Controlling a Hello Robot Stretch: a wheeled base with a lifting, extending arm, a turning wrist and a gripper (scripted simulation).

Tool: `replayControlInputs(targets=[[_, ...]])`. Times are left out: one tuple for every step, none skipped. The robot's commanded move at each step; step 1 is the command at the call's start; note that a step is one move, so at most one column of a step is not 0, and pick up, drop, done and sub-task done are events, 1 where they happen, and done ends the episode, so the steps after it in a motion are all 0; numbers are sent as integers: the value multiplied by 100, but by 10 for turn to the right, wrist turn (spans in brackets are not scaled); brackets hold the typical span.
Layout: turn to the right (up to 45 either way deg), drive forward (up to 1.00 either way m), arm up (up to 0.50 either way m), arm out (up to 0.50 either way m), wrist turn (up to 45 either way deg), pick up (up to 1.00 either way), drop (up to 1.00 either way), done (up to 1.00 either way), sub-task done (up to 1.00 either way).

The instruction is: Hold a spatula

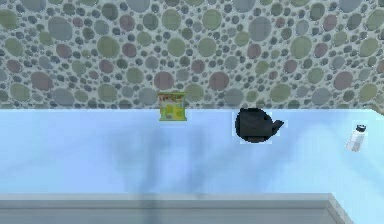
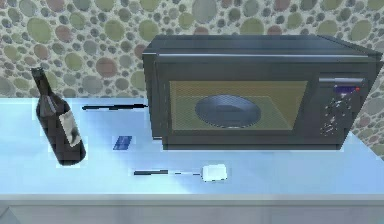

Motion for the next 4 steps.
replayControlInputs(targets=[[0,0,50,0,0,0,0,0,0],[0,0,38,0,0,0,0,0,0],[0,0,0,16,0,0,0,0,0],[0,0,0,0,450,0,0,0,0]])
